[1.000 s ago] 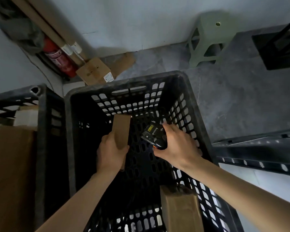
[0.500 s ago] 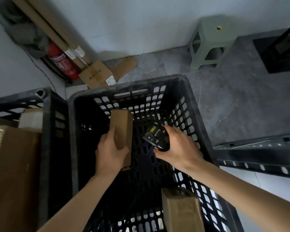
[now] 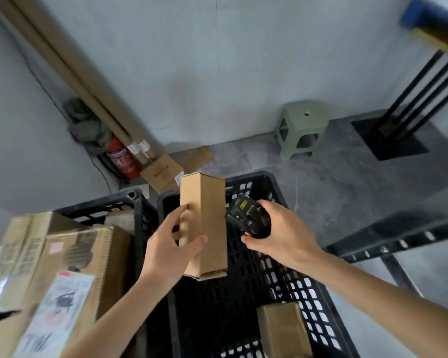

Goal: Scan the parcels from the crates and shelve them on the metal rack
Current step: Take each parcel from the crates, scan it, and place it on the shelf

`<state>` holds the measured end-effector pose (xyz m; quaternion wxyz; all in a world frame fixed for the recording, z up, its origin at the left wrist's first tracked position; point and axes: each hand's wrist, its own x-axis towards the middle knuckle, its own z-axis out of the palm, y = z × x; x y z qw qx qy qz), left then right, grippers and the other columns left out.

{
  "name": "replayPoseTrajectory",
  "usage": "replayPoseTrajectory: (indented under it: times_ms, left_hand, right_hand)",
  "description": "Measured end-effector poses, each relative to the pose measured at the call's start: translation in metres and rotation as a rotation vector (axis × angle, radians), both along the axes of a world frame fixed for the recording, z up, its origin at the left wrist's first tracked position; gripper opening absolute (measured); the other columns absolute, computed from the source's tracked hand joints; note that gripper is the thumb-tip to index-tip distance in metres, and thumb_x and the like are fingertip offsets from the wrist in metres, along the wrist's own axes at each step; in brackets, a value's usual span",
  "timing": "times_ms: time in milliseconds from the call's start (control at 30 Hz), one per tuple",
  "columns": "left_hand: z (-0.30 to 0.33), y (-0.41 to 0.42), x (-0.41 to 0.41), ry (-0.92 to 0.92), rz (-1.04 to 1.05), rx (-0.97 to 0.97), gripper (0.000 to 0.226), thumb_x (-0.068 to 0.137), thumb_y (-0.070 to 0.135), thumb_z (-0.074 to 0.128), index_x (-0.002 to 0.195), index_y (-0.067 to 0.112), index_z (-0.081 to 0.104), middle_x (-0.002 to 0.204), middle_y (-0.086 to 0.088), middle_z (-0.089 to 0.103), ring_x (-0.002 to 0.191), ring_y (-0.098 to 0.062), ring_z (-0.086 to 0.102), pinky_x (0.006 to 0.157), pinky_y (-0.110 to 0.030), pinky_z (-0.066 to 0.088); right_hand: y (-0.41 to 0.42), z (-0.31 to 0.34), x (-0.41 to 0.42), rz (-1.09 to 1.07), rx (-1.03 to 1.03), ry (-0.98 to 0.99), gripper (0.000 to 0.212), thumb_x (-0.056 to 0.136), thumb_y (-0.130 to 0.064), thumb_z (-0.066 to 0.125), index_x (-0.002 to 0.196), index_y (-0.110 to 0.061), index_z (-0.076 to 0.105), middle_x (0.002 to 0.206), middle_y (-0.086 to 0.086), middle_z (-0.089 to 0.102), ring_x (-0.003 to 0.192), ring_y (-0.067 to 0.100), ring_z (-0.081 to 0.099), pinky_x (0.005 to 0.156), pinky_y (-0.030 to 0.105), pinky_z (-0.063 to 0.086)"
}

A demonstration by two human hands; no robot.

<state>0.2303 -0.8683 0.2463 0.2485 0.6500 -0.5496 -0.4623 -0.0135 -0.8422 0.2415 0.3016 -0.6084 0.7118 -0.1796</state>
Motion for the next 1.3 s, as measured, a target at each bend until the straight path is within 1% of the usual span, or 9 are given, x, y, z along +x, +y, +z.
replayPoseTrajectory:
  times_ms: [233,400,500,633,867,967,1067,1200,1300]
  left_hand:
    - [0.108,0.033,0.016,0.143,-0.075,-0.072,0.073,0.082,0.02,0.083,0.141,0.047,0.049,0.127,0.018,0.062,0.11,-0.006,0.065,0.095,-0.042,0.056]
    - [0.178,0.068,0.022,0.232,-0.135,-0.121,0.069,0.082,0.018,0.083,0.137,0.047,0.053,0.122,0.018,0.065,0.104,-0.005,0.068,0.084,-0.024,0.054]
    - [0.212,0.096,0.024,0.289,-0.174,-0.131,0.068,0.083,0.013,0.081,0.138,0.043,0.054,0.121,0.014,0.068,0.101,-0.008,0.071,0.087,-0.032,0.058]
    - [0.244,0.136,0.027,0.335,-0.2,-0.162,0.06,0.087,0.013,0.078,0.136,0.039,0.057,0.12,0.009,0.071,0.104,-0.015,0.072,0.095,-0.047,0.058]
    - [0.294,0.195,0.038,0.395,-0.236,-0.208,0.042,0.095,0.017,0.07,0.13,0.038,0.063,0.119,0.01,0.072,0.107,-0.014,0.071,0.096,-0.048,0.057]
    - [0.311,0.209,0.042,0.387,-0.274,-0.229,0.046,0.093,0.018,0.072,0.13,0.044,0.06,0.121,0.014,0.072,0.108,-0.011,0.07,0.095,-0.043,0.058]
    - [0.324,0.219,0.046,0.346,-0.322,-0.213,0.071,0.079,0.036,0.086,0.138,0.048,0.049,0.125,0.016,0.069,0.109,-0.007,0.069,0.094,-0.039,0.059]
    - [0.338,0.228,0.055,0.349,-0.345,-0.208,0.081,0.079,0.032,0.086,0.146,0.039,0.043,0.128,0.013,0.065,0.112,-0.011,0.067,0.098,-0.046,0.057]
    - [0.344,0.237,0.063,0.398,-0.344,-0.205,0.079,0.078,0.031,0.085,0.146,0.031,0.046,0.13,0.01,0.063,0.113,-0.016,0.066,0.099,-0.048,0.056]
  right_hand:
    - [0.043,0.119,0.023,-0.018,-0.041,-0.266,0.053,0.076,-0.039,0.088,0.121,-0.039,0.06,0.104,-0.02,0.074,0.097,-0.006,0.068,0.091,0.025,0.056]
    - [0.081,0.199,0.027,0.003,-0.084,-0.288,0.056,0.078,-0.035,0.088,0.125,-0.043,0.058,0.111,-0.023,0.07,0.102,-0.011,0.064,0.085,0.012,0.049]
    - [0.112,0.24,0.029,0.015,-0.096,-0.285,0.053,0.078,-0.034,0.087,0.116,-0.052,0.055,0.112,-0.026,0.068,0.103,-0.014,0.061,0.084,0.011,0.046]
    - [0.162,0.281,0.034,0.027,-0.119,-0.278,0.055,0.078,-0.031,0.088,0.118,-0.051,0.055,0.111,-0.025,0.069,0.103,-0.014,0.062,0.084,0.009,0.045]
    - [0.232,0.333,0.047,0.022,-0.185,-0.249,0.052,0.08,-0.023,0.087,0.119,-0.045,0.06,0.102,-0.015,0.075,0.094,-0.001,0.071,0.08,0.006,0.047]
    - [0.25,0.351,0.054,0.006,-0.208,-0.241,0.054,0.078,-0.025,0.088,0.119,-0.046,0.06,0.104,-0.018,0.074,0.098,-0.002,0.069,0.084,0.01,0.049]
    - [0.264,0.367,0.063,-0.006,-0.226,-0.249,0.058,0.079,-0.023,0.089,0.121,-0.048,0.058,0.113,-0.018,0.073,0.105,-0.005,0.066,0.088,0.008,0.047]
    - [0.283,0.387,0.08,-0.019,-0.238,-0.24,0.068,0.078,-0.027,0.089,0.129,-0.047,0.05,0.124,-0.02,0.065,0.112,-0.01,0.06,0.09,0.008,0.045]
    - [0.296,0.396,0.091,-0.023,-0.254,-0.234,0.066,0.078,-0.023,0.089,0.125,-0.051,0.053,0.116,-0.022,0.07,0.111,-0.005,0.063,0.094,0.015,0.048]
